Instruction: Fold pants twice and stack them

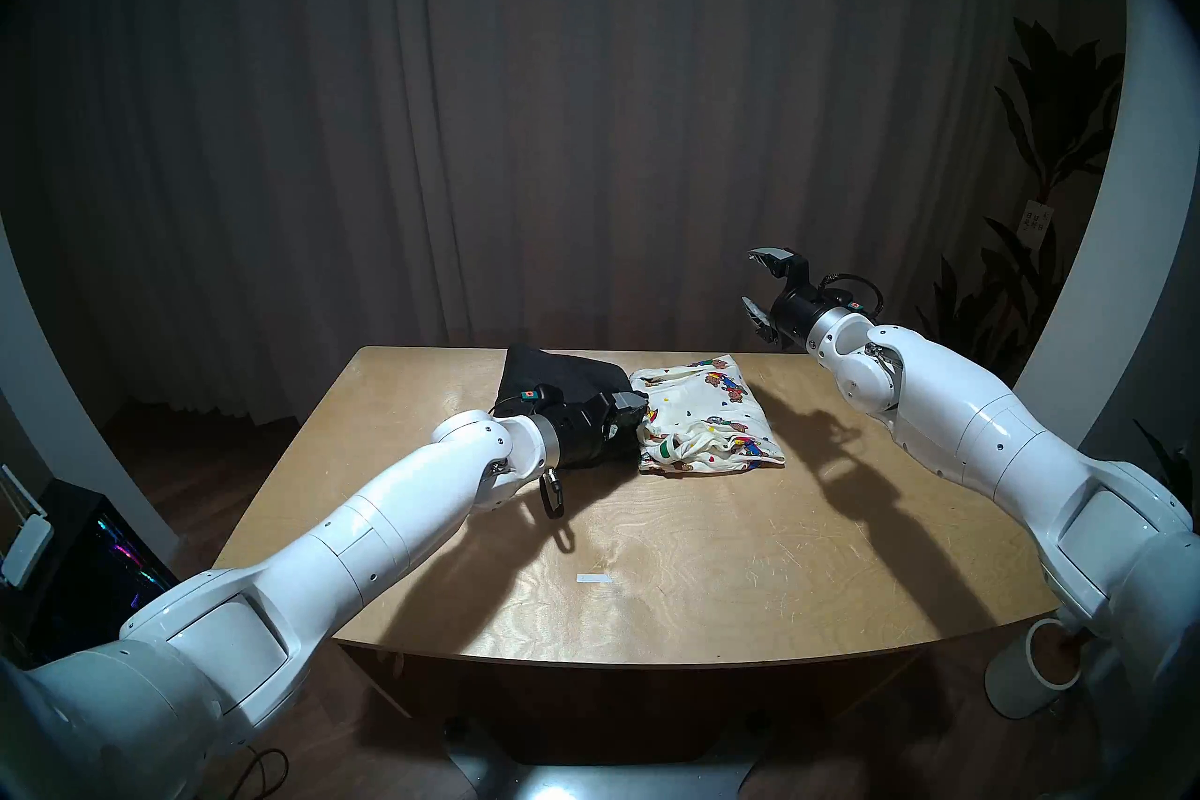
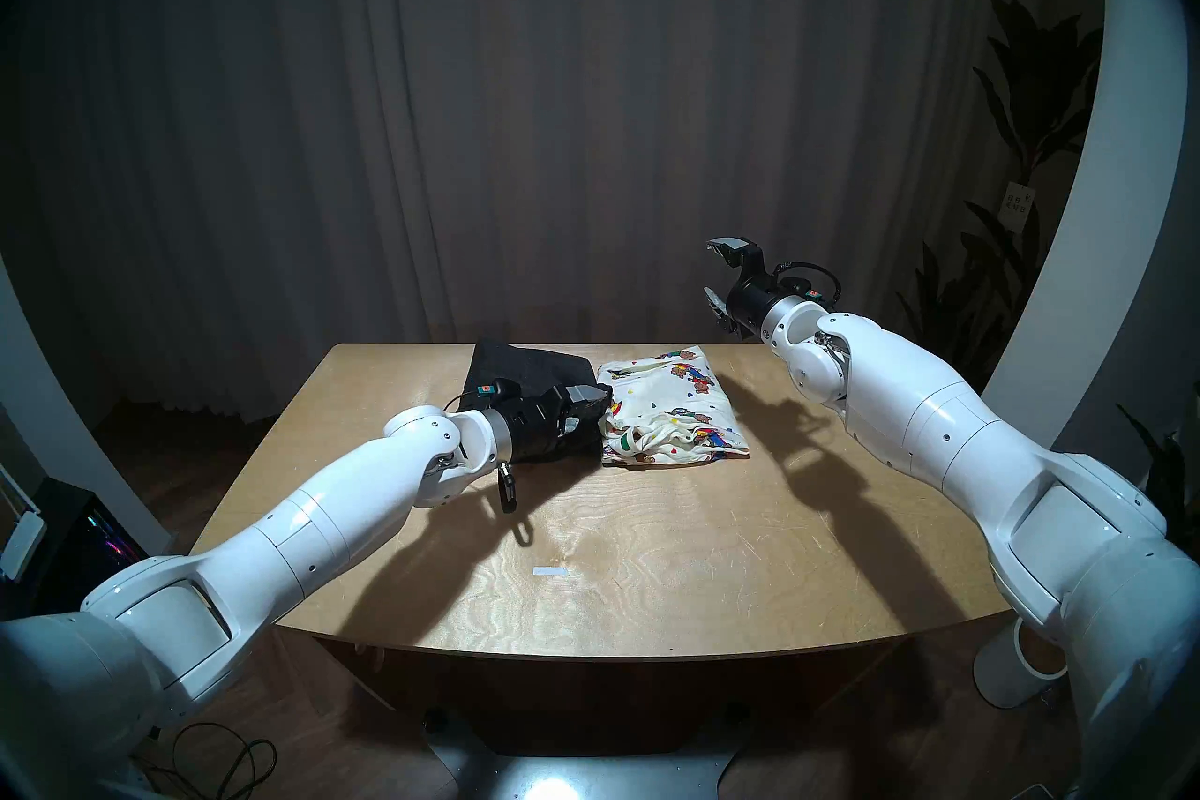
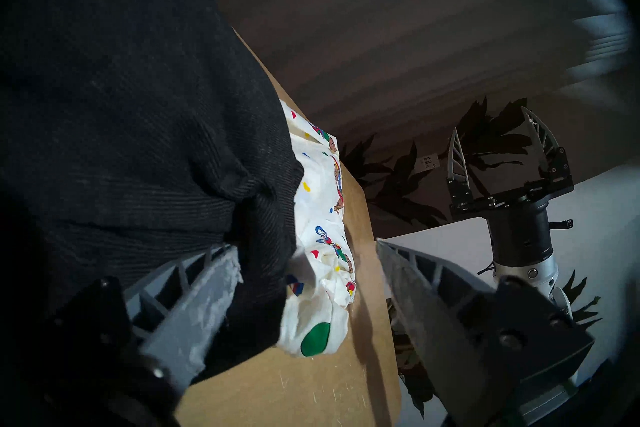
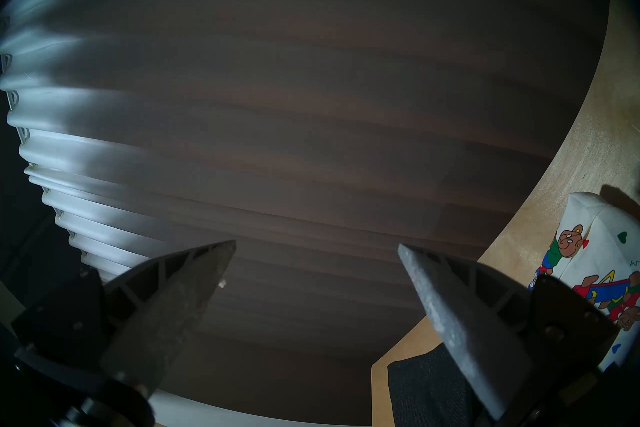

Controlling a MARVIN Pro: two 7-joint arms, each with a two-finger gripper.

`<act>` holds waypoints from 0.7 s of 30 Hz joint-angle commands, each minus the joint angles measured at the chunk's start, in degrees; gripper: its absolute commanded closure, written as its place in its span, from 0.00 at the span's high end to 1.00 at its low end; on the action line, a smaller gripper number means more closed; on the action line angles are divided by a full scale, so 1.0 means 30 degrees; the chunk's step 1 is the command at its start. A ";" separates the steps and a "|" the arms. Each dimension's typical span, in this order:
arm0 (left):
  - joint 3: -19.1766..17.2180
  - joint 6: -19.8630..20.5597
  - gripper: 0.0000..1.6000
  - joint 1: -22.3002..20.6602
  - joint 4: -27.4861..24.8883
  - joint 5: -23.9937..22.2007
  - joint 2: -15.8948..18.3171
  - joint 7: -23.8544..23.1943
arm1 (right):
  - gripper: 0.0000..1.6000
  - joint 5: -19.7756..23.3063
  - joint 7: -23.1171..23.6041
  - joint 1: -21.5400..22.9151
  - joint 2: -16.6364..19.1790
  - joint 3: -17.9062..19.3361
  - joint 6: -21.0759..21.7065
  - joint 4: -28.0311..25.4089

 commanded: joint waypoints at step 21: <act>-0.2536 -0.0253 1.00 0.5035 -0.4780 -0.4222 0.0718 -0.6232 | 1.00 0.0928 -0.1319 -0.0633 0.1699 0.0216 0.0181 -0.1696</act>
